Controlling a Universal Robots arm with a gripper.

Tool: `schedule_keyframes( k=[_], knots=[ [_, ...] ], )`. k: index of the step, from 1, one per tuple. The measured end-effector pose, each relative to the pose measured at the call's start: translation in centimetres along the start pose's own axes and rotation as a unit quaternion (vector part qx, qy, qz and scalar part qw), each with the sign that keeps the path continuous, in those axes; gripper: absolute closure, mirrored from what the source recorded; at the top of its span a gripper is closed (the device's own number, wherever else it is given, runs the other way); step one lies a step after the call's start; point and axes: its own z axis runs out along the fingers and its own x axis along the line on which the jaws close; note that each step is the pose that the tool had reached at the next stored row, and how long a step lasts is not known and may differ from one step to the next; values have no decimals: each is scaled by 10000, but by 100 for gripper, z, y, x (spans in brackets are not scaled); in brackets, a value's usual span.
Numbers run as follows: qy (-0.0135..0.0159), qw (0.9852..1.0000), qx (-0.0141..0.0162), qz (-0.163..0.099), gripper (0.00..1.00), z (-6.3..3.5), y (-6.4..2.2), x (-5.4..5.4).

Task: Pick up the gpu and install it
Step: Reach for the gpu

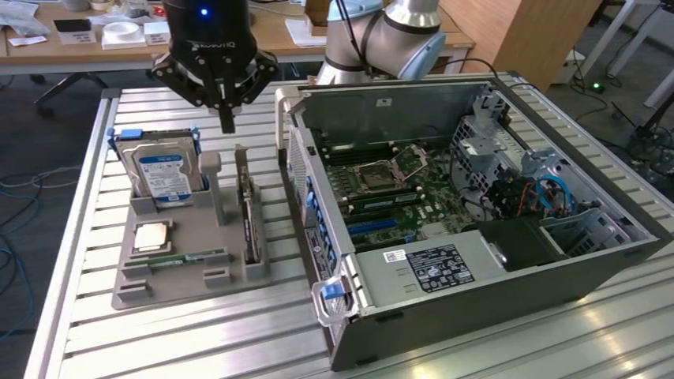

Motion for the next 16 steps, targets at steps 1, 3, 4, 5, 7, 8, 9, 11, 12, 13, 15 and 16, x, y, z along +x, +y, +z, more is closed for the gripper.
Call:
schedule_keyframes(
  k=[1, 3, 4, 5, 7, 8, 9, 11, 12, 13, 15, 16],
  knots=[
    [0, 10000, 2, 0, 89, -1, -21, -1],
    [0, 10000, 4, 0, 89, -3, -67, -5],
    [-1, 10000, 6, 0, 89, -3, -90, -7],
    [-1, 10000, 8, 0, 89, -4, -113, -9],
    [-1, 10000, 17, 1, 89, -6, -152, -12],
    [-2, 10000, 23, 1, 89, -7, -167, -13],
    [-2, 10000, 30, 1, 89, -8, -181, -14],
    [-3, 10000, 44, 2, 89, -8, -207, -16],
    [-4, 10000, 52, 2, 89, -9, -219, -17],
    [-4, 10000, 58, 3, 89, -10, -228, -18],
    [-5, 10000, 60, 3, 89, -10, -231, -18],
    [-5, 10000, 60, 3, 89, -10, -231, -18]
  ],
)
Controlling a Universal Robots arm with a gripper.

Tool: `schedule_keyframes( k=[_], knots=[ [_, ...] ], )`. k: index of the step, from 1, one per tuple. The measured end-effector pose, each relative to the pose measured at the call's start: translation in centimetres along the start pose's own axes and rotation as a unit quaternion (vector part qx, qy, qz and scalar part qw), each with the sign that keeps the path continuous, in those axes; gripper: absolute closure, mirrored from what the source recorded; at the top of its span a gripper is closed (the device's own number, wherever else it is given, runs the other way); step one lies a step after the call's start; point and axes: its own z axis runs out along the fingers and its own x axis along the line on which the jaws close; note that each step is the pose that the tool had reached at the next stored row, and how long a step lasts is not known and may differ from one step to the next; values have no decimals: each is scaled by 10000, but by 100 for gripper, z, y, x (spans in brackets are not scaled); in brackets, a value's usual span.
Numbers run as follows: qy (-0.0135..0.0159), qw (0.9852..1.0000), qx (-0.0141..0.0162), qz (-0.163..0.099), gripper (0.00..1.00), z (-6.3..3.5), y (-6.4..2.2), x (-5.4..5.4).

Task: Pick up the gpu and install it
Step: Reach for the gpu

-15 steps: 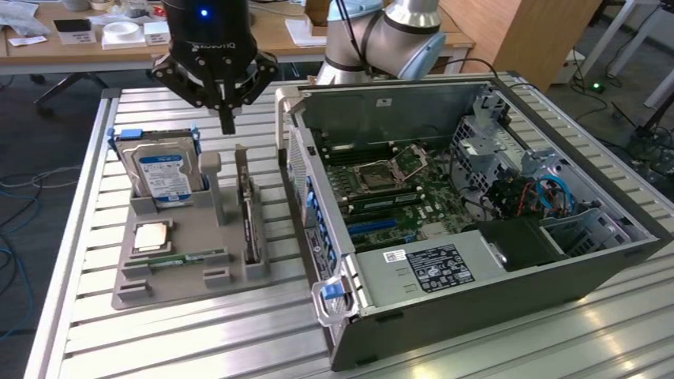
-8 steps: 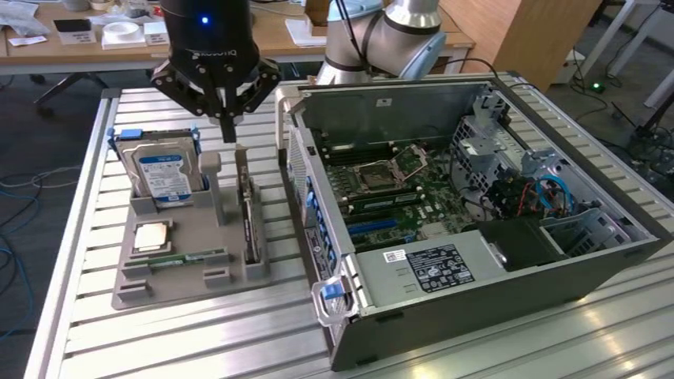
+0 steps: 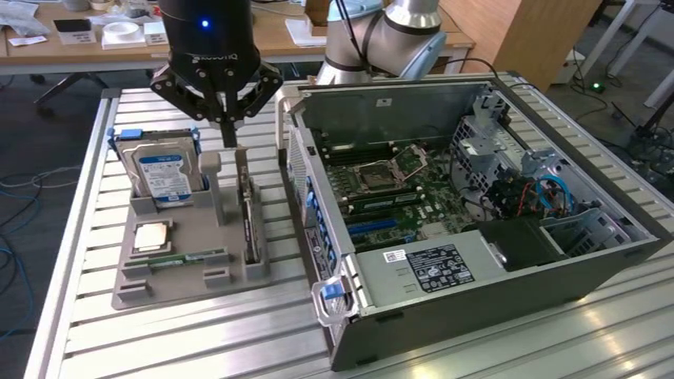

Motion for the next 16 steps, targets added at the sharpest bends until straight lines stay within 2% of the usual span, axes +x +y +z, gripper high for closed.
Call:
schedule_keyframes(
  k=[16],
  knots=[
    [0, 10000, 7, 1, 89, 0, -58, -9]
  ],
)
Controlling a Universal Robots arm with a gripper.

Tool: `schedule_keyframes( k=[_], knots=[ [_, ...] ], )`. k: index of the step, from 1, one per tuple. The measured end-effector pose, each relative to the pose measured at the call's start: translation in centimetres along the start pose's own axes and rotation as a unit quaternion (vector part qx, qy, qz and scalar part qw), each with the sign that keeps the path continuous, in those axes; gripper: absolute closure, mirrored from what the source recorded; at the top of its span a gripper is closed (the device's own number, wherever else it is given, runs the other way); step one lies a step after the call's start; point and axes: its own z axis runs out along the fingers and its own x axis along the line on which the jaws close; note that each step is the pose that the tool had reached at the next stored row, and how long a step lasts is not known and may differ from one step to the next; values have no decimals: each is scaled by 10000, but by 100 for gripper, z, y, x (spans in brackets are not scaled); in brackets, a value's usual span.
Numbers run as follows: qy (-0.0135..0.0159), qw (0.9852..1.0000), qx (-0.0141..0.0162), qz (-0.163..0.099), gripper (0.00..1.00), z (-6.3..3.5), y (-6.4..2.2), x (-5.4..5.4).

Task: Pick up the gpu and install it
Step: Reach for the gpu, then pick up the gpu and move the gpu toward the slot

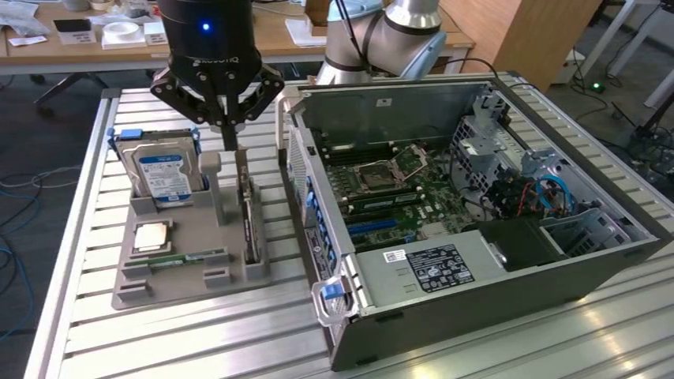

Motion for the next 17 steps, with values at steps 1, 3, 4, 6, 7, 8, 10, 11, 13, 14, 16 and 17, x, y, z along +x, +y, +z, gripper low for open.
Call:
schedule_keyframes(
  k=[1, 3, 4, 6, 7, 8, 10, 11, 13, 14, 16, 17],
  knots=[
    [0, 10000, 0, 0, 89, 0, 0, 0],
    [0, 10000, 0, 0, 89, 0, 0, -2],
    [0, 10000, 0, 0, 89, 0, 0, -4],
    [0, 10000, 0, 0, 89, 0, 0, -5],
    [0, 10000, 0, 0, 89, 0, 0, -5],
    [0, 10000, 0, 0, 89, 0, 0, -5],
    [0, 10000, 0, 0, 89, 0, 0, -5],
    [0, 10000, 0, 0, 89, 1, 0, -5],
    [0, 10000, 0, 0, 89, 1, 0, -5],
    [0, 10000, 0, 0, 89, 0, 0, -5],
    [0, 10000, 0, 0, 89, 0, 0, -5],
    [0, 10000, 0, 0, 89, 1, 0, -5]
  ],
)
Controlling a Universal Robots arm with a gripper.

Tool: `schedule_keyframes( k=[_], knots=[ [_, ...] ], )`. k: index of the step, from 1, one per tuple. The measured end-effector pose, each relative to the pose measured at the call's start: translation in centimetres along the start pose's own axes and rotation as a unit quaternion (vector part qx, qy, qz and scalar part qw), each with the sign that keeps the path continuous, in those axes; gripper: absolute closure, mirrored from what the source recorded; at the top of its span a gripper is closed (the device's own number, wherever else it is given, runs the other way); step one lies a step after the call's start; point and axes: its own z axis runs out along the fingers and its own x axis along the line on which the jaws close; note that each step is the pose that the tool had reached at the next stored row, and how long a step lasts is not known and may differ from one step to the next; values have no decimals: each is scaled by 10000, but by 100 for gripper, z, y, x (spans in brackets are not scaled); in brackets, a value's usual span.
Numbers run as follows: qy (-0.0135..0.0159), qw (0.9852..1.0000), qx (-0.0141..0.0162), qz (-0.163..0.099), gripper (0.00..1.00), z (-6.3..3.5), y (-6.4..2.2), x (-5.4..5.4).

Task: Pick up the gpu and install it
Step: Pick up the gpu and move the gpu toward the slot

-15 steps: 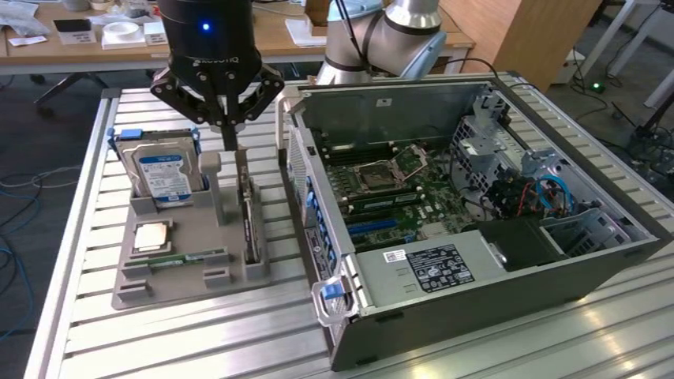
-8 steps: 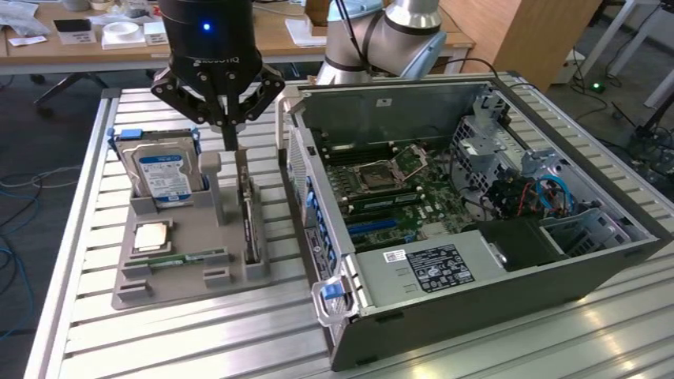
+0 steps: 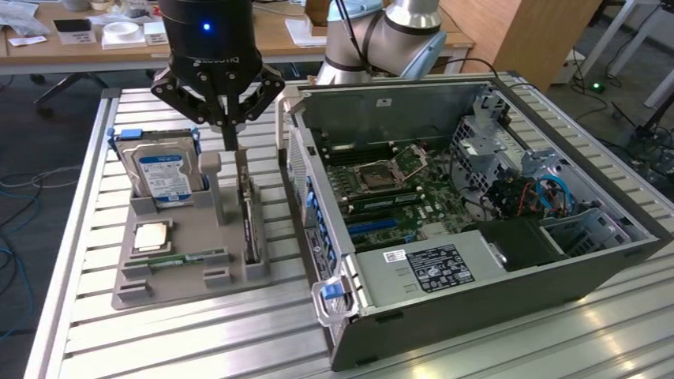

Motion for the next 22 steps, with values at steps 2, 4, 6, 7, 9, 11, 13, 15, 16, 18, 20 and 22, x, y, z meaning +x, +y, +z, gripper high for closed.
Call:
schedule_keyframes(
  k=[2, 4, 6, 7, 9, 11, 13, 15, 16, 18, 20, 22],
  knots=[
    [0, 10000, 0, 0, 83, 0, 0, 0],
    [0, 10000, 0, 0, 77, 0, 0, 0],
    [0, 10000, 0, 0, 71, 0, 0, 0],
    [0, 10000, 0, 0, 65, 0, 0, 0],
    [0, 10000, 0, 0, 59, 0, 0, 0],
    [0, 10000, 0, 0, 53, 0, 0, 0],
    [-1, 10000, -1, 0, 53, 10, 0, 0],
    [0, 10000, -3, 0, 53, 45, -1, 1],
    [0, 10000, -6, 1, 53, 63, -2, 2],
    [1, 10000, -18, 0, 53, 101, -3, 2],
    [3, 10000, -37, 1, 53, 129, -4, 3],
    [5, 10000, -57, 1, 53, 156, -5, 4]
  ],
)
